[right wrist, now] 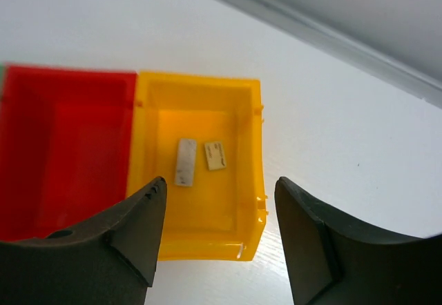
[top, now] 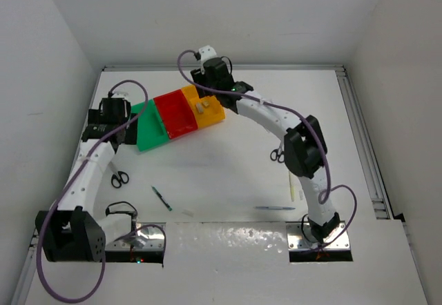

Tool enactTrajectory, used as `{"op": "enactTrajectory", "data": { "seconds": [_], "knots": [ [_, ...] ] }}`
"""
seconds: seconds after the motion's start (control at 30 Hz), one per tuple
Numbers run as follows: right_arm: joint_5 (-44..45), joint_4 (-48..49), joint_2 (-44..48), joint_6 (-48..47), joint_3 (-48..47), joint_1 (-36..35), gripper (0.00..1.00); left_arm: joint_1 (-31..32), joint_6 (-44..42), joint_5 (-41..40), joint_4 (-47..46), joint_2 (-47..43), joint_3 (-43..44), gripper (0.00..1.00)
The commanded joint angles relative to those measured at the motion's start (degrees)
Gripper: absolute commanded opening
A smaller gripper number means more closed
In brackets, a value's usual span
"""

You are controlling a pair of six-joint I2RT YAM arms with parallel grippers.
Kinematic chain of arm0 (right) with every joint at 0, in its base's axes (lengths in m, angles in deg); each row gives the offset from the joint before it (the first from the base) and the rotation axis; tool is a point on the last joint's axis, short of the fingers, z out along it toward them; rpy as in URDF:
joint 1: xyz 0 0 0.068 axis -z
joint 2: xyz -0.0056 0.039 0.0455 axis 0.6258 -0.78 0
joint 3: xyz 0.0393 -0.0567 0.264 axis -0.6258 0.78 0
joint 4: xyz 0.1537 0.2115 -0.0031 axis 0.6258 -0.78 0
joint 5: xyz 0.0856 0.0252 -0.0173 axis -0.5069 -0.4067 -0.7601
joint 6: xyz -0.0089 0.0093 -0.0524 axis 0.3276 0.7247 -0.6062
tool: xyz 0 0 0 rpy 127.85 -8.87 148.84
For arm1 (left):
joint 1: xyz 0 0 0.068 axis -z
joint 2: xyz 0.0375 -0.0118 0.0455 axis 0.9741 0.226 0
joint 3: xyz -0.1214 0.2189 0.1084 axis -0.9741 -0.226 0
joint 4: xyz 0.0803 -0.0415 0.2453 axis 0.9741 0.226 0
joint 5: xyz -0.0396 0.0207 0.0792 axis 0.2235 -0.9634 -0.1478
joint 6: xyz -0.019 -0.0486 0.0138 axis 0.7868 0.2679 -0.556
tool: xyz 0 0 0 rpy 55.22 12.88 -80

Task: Sort the stationery into containers
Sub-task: Place the stationery in the storage box, then pick up the scissors from the center of the board.

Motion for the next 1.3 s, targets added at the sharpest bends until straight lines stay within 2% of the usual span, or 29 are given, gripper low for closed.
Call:
{"op": "enactTrajectory", "data": {
  "seconds": [0.0, 0.1, 0.23, 0.3, 0.33, 0.43, 0.5, 0.6, 0.8, 0.87, 1.07, 1.17, 1.27],
  "knots": [
    [-3.2, 0.0, 7.7, 6.0, 0.3, 0.2, 0.63, -4.6, -3.1, 6.3, 20.7, 3.5, 5.4, 1.00],
    [-4.7, -1.4, 11.3, 10.2, 1.4, 0.6, 0.63, -8.1, -6.7, 10.3, 22.3, 4.1, 5.5, 1.00],
    [-5.7, -1.1, 16.6, 10.9, 8.6, -0.1, 0.63, -15.3, -8.1, 15.0, 22.3, 8.0, 4.6, 0.97],
    [-5.6, -0.3, 20.6, 11.5, 12.2, -0.5, 0.63, -17.3, -8.1, 16.4, 20.6, 10.2, 3.7, 0.82],
    [-5.6, 0.0, 21.9, 11.8, 16.0, -0.6, 0.63, -19.3, -8.4, 17.2, 20.1, 11.1, 3.0, 0.68],
    [-6.0, 1.1, 26.8, 13.1, 21.9, -0.5, 0.61, -24.6, -9.8, 20.5, 18.5, 15.6, 3.0, 0.45],
    [-6.2, 0.2, 28.2, 12.6, 23.7, -0.6, 0.60, -27.2, -11.7, 24.4, 18.9, 19.4, 3.3, 0.39],
    [-6.0, -2.6, 29.4, 11.7, 23.4, -0.6, 0.58, -31.3, -14.2, 30.6, 19.2, 22.6, 3.9, 0.39],
    [-2.8, -6.0, 31.4, 11.1, 23.2, -0.8, 0.57, -34.9, -18.1, 32.8, 16.8, 26.4, -0.4, 0.49],
    [-1.4, -7.0, 32.1, 11.0, 23.2, -1.0, 0.56, -35.0, -18.8, 32.9, 16.2, 29.4, -1.0, 0.49],
    [1.3, -8.7, 35.7, 10.2, 25.6, -1.1, 0.56, -35.7, -18.9, 33.6, 13.4, 31.5, -1.0, 0.43],
    [3.3, -8.4, 37.9, 10.2, 28.6, -1.1, 0.56, -35.7, -18.5, 32.8, 11.8, 32.2, -1.4, 0.35],
    [5.1, -7.2, 41.2, 9.3, 31.8, -1.0, 0.56, -35.7, -18.3, 32.3, 11.2, 33.8, -1.7, 0.22]
  ]
}}
